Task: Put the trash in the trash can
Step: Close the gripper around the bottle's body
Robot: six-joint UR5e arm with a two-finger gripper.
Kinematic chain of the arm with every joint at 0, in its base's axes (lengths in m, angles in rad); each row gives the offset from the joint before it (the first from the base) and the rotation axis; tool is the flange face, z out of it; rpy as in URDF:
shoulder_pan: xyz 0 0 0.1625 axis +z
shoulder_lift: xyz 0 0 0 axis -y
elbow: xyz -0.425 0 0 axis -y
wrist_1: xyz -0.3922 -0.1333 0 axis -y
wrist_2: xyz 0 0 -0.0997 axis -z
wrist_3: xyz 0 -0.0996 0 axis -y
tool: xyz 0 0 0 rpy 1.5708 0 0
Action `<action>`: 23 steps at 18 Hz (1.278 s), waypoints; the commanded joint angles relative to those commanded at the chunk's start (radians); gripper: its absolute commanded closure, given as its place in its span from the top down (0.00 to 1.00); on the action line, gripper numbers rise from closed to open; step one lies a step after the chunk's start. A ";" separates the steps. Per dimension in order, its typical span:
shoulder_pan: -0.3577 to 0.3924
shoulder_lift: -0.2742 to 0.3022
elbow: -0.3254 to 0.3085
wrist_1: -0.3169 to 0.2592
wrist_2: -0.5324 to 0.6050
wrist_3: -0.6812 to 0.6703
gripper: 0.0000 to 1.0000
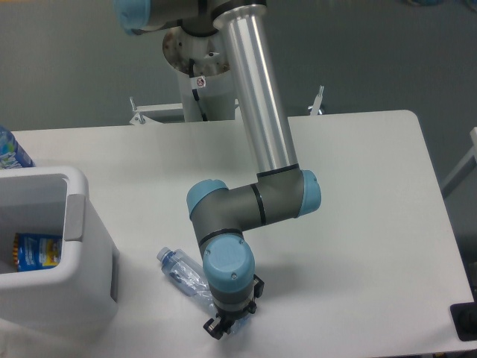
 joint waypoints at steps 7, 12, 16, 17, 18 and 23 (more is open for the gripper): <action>-0.002 0.017 -0.014 -0.005 0.002 0.002 0.57; 0.000 0.058 -0.037 -0.005 0.000 0.003 0.57; 0.003 0.135 -0.029 -0.002 0.002 0.005 0.57; 0.005 0.162 -0.025 0.005 0.002 0.012 0.57; 0.006 0.190 -0.018 0.006 0.002 0.034 0.57; 0.017 0.310 -0.014 0.093 -0.002 0.107 0.57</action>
